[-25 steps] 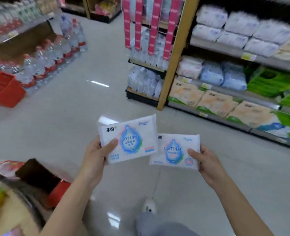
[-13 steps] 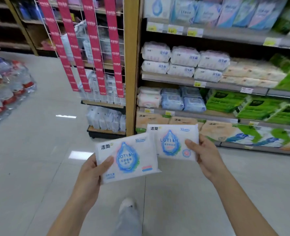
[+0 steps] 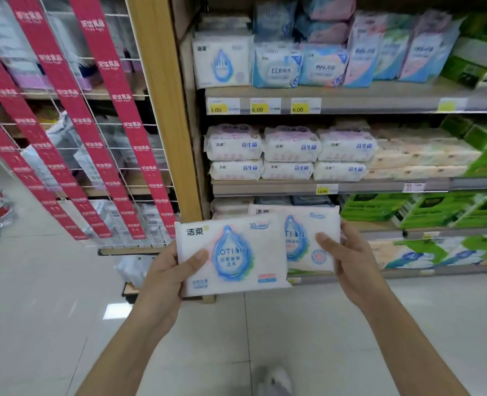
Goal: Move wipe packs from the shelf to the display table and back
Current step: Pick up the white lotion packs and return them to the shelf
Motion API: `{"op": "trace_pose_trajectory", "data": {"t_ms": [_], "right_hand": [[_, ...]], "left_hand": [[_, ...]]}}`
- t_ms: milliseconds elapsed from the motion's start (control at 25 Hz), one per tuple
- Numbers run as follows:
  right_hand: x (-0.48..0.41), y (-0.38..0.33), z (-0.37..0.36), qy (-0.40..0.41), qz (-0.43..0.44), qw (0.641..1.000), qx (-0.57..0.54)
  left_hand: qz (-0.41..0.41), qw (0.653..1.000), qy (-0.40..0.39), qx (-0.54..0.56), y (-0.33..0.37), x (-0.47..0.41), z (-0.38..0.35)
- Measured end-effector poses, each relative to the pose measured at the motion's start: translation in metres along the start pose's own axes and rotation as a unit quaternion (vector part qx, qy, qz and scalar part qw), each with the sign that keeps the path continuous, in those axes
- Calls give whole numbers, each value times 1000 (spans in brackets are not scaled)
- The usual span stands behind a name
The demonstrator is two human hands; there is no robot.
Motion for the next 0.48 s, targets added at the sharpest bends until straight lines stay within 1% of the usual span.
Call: {"op": "trace_pose_trajectory", "data": {"t_ms": [240, 400, 480], "right_hand": [[-152, -69, -4, -63, 67, 996, 19], [-237, -130, -33, -117, 100, 987, 52], [-269, -158, -53, -139, 133, 980, 52]], "left_hand": [[-23, 998, 41, 39, 20, -94, -7], [-44, 995, 68, 50, 41, -140, -11], [-55, 995, 68, 52, 50, -156, -10]]}}
Point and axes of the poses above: each hand's wrist, its own x-axis away from the middle knuckle, its own z-axis out of the back of the hand, y = z × x, the point moved 8 cm from there along -x, towards the middle knuckle, and after that the axes turned 11 degrees about -y, right-handed, at the moved point
